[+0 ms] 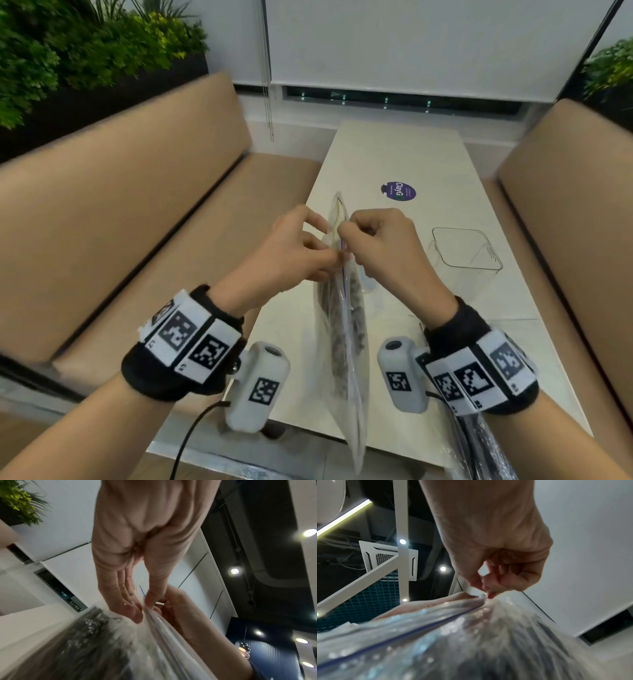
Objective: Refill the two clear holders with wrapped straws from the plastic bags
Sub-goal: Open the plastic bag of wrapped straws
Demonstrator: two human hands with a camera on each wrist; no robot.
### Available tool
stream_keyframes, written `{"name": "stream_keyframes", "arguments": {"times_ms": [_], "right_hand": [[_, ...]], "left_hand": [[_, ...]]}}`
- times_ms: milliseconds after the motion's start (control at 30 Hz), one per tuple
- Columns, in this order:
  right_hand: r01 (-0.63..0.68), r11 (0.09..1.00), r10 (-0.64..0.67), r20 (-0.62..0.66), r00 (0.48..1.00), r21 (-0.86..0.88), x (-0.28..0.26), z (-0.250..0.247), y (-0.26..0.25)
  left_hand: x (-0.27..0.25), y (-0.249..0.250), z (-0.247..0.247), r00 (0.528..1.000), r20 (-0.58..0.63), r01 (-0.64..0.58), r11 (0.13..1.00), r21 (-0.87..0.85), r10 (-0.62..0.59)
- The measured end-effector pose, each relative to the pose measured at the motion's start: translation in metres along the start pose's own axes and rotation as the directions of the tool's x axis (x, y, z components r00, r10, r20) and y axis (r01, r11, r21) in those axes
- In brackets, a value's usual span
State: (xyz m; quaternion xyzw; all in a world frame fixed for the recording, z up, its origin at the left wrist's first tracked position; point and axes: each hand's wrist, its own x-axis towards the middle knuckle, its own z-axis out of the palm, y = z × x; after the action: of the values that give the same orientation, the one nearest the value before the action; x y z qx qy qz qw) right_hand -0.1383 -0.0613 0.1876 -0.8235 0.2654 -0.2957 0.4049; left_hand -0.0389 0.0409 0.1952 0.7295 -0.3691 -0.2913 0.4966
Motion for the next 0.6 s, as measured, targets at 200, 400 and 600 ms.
{"name": "stream_keyframes", "arguments": {"times_ms": [200,400,600], "right_hand": [[-0.195,0.957,0.175,0.108,0.979,0.213,-0.001,0.004,0.013],[-0.171,0.960,0.196,-0.096,0.976,0.220,0.000,-0.029,0.041],[-0.239,0.970,0.228,0.168,0.959,0.053,0.001,-0.006,0.035]], "left_hand": [[0.004,-0.007,0.008,0.996,-0.031,-0.091,0.981,-0.172,0.087],[0.003,-0.019,-0.007,0.935,-0.150,-0.224,0.865,0.450,0.320],[0.013,-0.027,0.025,0.937,-0.071,-0.234,0.766,0.599,0.342]]}}
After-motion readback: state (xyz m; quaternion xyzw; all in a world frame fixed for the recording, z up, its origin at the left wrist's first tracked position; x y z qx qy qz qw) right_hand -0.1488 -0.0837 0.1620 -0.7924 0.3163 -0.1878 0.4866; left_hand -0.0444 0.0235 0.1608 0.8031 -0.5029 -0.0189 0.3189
